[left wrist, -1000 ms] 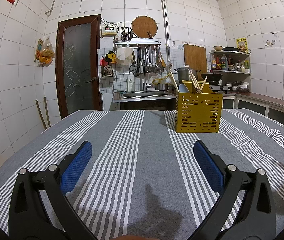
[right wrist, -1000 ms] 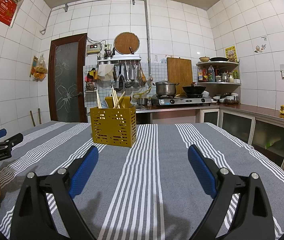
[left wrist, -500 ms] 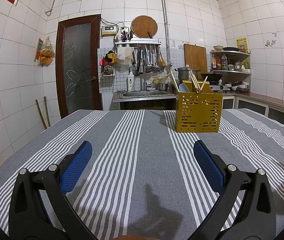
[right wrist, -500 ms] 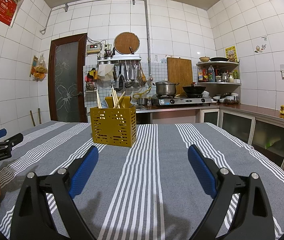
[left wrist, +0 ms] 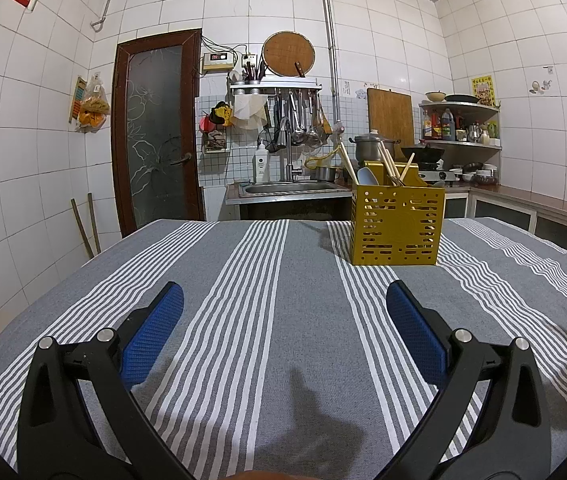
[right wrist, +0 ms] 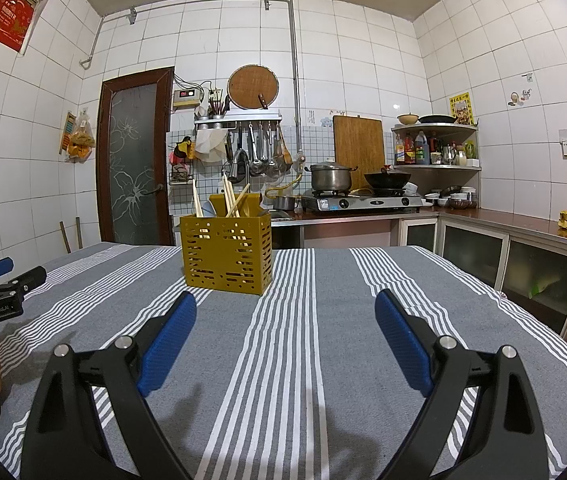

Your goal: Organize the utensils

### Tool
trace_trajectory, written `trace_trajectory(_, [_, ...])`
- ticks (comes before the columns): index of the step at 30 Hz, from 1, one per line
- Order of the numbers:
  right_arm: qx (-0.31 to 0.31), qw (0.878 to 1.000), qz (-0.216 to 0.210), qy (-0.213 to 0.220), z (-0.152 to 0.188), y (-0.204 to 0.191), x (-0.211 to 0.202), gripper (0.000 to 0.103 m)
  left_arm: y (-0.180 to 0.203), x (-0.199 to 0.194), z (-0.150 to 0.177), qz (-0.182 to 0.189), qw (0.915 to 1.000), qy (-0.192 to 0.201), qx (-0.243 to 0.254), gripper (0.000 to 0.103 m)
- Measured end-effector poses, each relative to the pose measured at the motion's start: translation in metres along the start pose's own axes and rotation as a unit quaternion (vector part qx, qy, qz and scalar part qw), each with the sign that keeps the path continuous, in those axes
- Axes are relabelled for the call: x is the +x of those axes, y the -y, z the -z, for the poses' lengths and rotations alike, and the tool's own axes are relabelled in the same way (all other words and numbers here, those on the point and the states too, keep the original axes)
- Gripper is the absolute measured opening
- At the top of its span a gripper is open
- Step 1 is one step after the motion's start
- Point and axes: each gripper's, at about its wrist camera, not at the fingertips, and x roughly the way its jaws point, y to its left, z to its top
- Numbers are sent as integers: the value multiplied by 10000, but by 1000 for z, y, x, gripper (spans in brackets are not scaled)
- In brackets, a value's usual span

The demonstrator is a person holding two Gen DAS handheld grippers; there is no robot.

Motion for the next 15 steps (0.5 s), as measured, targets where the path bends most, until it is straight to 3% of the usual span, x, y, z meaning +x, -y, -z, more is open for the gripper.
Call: trace_trajectory(15, [-1,10000,-2,-1,0,0,0,89,4,0,3,-5,10000,-4,9,98])
